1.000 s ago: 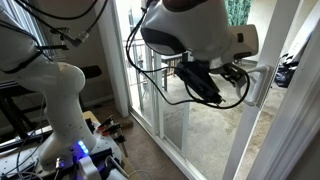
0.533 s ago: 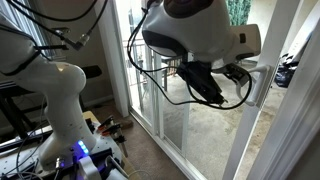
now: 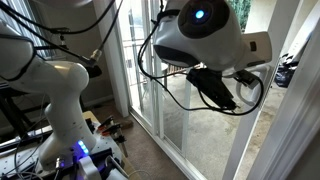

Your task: Open the sliding door

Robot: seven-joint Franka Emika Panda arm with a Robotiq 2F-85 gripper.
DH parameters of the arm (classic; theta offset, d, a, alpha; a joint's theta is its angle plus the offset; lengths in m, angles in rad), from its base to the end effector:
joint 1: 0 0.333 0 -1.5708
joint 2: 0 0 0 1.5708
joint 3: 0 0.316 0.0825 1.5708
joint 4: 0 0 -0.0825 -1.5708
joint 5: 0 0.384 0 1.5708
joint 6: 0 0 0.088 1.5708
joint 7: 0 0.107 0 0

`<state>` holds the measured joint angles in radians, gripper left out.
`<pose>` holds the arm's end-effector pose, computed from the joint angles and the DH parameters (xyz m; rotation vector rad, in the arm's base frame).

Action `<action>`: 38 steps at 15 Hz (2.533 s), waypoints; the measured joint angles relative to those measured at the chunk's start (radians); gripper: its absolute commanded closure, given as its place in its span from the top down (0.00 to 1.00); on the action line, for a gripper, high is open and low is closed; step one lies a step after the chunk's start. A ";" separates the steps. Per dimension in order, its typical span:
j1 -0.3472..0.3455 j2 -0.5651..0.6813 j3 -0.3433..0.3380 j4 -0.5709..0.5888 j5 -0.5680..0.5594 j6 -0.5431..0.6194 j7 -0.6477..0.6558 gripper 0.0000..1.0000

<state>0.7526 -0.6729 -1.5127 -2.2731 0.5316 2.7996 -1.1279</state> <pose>0.3488 -0.4337 0.3990 -2.5277 0.3750 -1.3879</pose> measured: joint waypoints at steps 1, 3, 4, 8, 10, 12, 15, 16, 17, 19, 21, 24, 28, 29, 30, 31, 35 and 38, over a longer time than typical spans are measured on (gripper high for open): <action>0.026 -0.018 -0.021 0.007 -0.035 0.022 0.014 1.00; 0.079 -0.052 -0.063 0.020 -0.115 0.070 0.055 1.00; 0.105 -0.065 -0.083 0.026 -0.156 0.093 0.081 1.00; 0.196 -0.093 -0.163 0.054 -0.313 0.164 0.206 1.00; 0.232 -0.096 -0.198 0.067 -0.384 0.190 0.266 1.00; 0.253 -0.097 -0.217 0.073 -0.411 0.202 0.287 1.00; 0.256 -0.097 -0.219 0.076 -0.412 0.202 0.287 1.00; 0.256 -0.097 -0.220 0.077 -0.412 0.202 0.287 1.00; 0.256 -0.097 -0.220 0.078 -0.412 0.202 0.287 1.00; 0.256 -0.100 -0.221 0.079 -0.432 0.201 0.298 1.00; 0.259 -0.124 -0.227 0.082 -0.495 0.174 0.319 1.00; 0.286 -0.190 -0.250 0.087 -0.570 0.147 0.322 1.00; 0.320 -0.283 -0.260 0.105 -0.643 0.144 0.322 1.00; 0.325 -0.309 -0.260 0.112 -0.663 0.143 0.322 1.00; 0.330 -0.333 -0.259 0.118 -0.679 0.142 0.321 1.00; 0.334 -0.356 -0.259 0.125 -0.695 0.140 0.321 1.00; 0.354 -0.433 -0.259 0.148 -0.750 0.138 0.320 1.00; 0.369 -0.468 -0.259 0.155 -0.787 0.138 0.319 1.00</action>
<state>1.1216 -1.1409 -1.7715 -2.1178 -0.2555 2.9380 -0.8088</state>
